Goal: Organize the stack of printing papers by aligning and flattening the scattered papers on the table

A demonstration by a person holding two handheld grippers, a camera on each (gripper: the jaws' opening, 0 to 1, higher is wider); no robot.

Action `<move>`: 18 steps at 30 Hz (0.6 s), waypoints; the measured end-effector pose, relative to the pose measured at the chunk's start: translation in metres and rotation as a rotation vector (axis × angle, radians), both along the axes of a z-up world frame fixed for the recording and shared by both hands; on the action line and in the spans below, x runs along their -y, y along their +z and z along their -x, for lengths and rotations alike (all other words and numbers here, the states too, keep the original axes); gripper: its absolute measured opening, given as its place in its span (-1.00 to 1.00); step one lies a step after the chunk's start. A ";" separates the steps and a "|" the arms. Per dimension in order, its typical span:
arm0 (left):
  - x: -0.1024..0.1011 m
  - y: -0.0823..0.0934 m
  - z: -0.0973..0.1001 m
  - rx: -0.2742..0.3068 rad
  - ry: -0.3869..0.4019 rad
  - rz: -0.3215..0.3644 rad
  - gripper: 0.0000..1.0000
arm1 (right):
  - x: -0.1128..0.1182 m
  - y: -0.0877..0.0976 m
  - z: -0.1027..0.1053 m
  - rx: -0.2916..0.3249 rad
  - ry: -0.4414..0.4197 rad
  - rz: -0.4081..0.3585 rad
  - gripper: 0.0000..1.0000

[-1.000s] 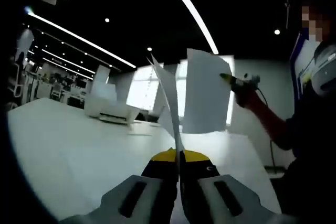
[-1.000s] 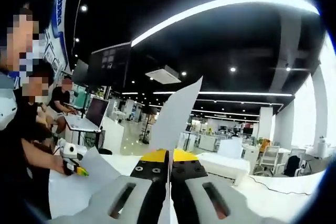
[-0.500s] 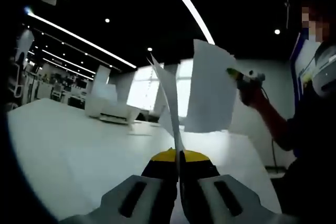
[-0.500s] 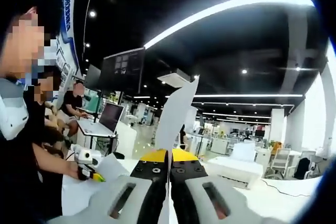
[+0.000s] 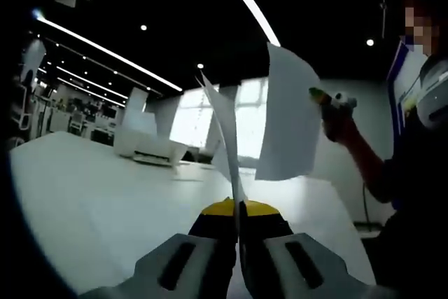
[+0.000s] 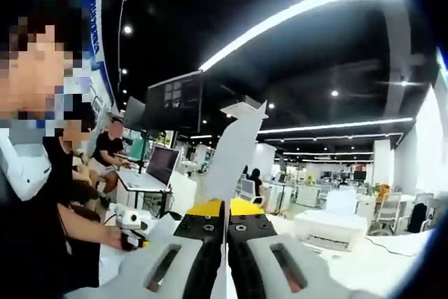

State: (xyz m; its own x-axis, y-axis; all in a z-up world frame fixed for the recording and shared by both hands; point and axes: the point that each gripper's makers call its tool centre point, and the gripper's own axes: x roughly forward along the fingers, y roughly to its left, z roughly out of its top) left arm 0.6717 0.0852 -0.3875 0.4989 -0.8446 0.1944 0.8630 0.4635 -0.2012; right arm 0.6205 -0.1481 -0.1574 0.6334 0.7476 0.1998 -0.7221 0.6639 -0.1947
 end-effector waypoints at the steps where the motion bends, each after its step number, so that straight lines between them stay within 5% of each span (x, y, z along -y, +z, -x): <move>1: 0.000 0.000 0.000 0.000 0.000 0.000 -0.89 | -0.003 0.000 0.004 -0.008 0.023 -0.016 -1.00; 18: -0.002 -0.001 -0.001 0.006 0.001 -0.004 -0.89 | -0.012 -0.002 0.020 -0.048 0.104 -0.071 -1.00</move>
